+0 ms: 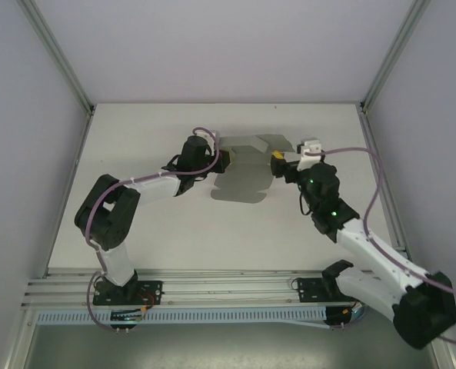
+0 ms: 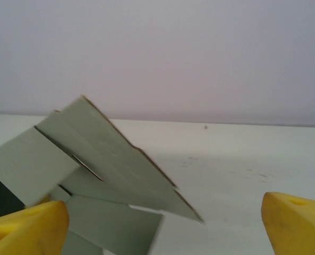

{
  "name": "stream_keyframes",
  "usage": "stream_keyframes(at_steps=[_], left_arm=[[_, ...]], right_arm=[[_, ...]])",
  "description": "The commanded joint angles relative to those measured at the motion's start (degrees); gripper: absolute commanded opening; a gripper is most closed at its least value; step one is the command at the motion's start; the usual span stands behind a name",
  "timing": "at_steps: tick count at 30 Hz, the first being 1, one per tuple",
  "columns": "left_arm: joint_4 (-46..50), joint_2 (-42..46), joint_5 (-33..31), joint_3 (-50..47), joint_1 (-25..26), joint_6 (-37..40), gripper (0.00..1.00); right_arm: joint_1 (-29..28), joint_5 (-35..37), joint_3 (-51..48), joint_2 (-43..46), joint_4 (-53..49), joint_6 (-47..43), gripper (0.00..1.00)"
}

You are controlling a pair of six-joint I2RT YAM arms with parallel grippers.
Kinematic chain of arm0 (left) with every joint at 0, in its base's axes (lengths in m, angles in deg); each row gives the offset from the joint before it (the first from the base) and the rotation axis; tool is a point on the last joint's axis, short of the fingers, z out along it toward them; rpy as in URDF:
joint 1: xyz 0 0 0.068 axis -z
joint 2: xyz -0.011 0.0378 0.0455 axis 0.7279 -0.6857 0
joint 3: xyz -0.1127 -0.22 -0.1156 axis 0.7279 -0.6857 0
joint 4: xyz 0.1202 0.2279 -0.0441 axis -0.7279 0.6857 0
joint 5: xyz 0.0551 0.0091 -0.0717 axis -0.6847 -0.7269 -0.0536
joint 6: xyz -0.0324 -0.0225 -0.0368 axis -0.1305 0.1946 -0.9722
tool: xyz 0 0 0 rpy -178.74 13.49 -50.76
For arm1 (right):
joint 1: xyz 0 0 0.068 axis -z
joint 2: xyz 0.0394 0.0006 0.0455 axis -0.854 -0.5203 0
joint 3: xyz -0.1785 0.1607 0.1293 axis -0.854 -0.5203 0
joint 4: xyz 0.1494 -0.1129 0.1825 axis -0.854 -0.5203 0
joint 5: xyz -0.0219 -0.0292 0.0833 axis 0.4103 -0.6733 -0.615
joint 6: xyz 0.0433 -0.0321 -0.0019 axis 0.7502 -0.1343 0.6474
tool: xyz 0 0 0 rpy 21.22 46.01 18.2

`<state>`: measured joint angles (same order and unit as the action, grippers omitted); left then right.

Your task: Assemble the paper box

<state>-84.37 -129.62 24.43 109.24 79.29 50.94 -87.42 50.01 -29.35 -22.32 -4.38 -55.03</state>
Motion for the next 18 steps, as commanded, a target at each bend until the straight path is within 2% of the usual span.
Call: stream_keyframes(at_steps=[1, 6, 10, 18], left_arm=[[-0.6, 2.0, 0.9, 0.1, -0.3, 0.9, 0.00], [0.2, 2.8, 2.1, 0.1, -0.3, 1.6, 0.00], [1.6, 2.7, 0.6, 0.3, -0.2, 1.9, 0.00], [1.5, 1.9, 2.8, 0.7, -0.3, 1.8, 0.00]], right_arm=[[4.1, 3.5, -2.7, 2.5, -10.8, 1.7, 0.96], [11.6, -3.1, -0.8, -0.3, -14.3, 4.3, 0.96], [11.7, -7.1, 1.4, -4.1, -11.0, 2.9, 0.97], [10.6, -12.4, 5.2, -10.5, -4.4, 2.1, 0.99]])
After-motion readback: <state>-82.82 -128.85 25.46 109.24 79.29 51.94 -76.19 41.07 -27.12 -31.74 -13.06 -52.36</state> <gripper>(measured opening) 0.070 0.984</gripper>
